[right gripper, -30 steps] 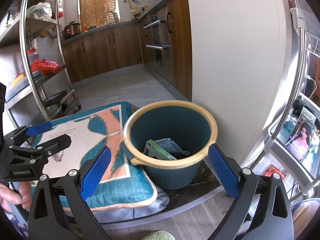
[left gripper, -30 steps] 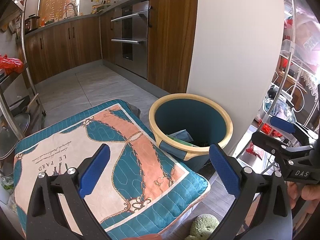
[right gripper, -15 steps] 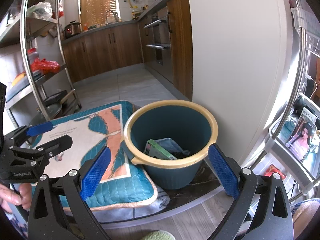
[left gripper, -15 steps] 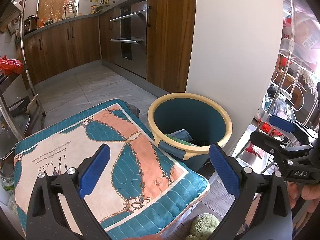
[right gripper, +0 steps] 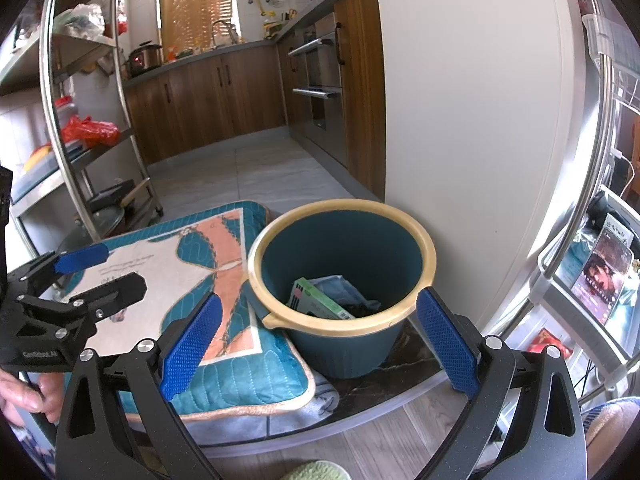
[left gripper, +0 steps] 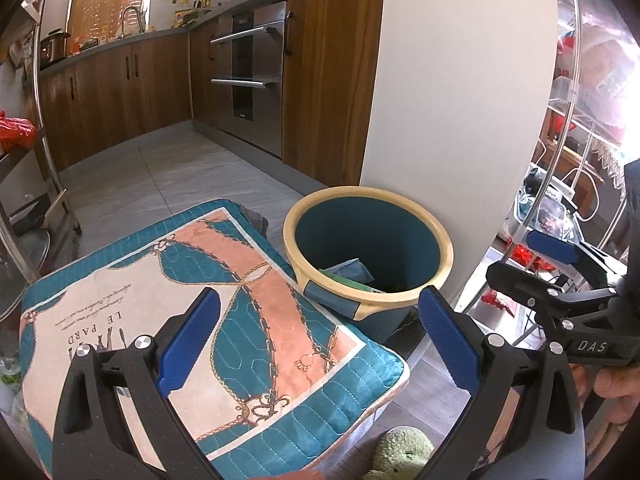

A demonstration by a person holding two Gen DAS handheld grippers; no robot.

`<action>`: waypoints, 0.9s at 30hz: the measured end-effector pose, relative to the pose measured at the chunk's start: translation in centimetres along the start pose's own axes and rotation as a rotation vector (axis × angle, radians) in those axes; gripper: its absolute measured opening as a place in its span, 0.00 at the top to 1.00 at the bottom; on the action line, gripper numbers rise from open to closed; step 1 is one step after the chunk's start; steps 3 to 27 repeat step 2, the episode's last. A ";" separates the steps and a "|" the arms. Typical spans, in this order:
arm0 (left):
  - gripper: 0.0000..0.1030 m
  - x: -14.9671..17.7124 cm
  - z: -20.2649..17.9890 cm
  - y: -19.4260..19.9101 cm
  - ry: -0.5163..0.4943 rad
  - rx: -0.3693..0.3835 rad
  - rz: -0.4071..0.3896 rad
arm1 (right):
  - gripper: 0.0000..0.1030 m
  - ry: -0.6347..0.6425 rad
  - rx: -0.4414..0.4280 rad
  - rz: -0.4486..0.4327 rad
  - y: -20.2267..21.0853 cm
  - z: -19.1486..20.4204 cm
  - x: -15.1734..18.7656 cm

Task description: Collect trash

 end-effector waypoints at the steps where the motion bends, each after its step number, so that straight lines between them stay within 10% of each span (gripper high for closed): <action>1: 0.05 0.0 0.0 0.0 0.000 -0.002 0.001 | 0.06 0.000 0.000 0.000 0.0 0.0 0.0; 27: 0.05 0.0 0.1 0.0 0.000 -0.002 0.001 | 0.06 0.000 0.000 0.000 0.1 0.0 0.0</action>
Point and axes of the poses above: each gripper's, at about its wrist camera, not at the fingertips, and y roughly against the way its jaws point, z to its left, x to its underside, the point moved 6 cm from there along -y, roughly the way its jaws point, and after that the axes turned 3 degrees about -x, right-handed, at the moved point
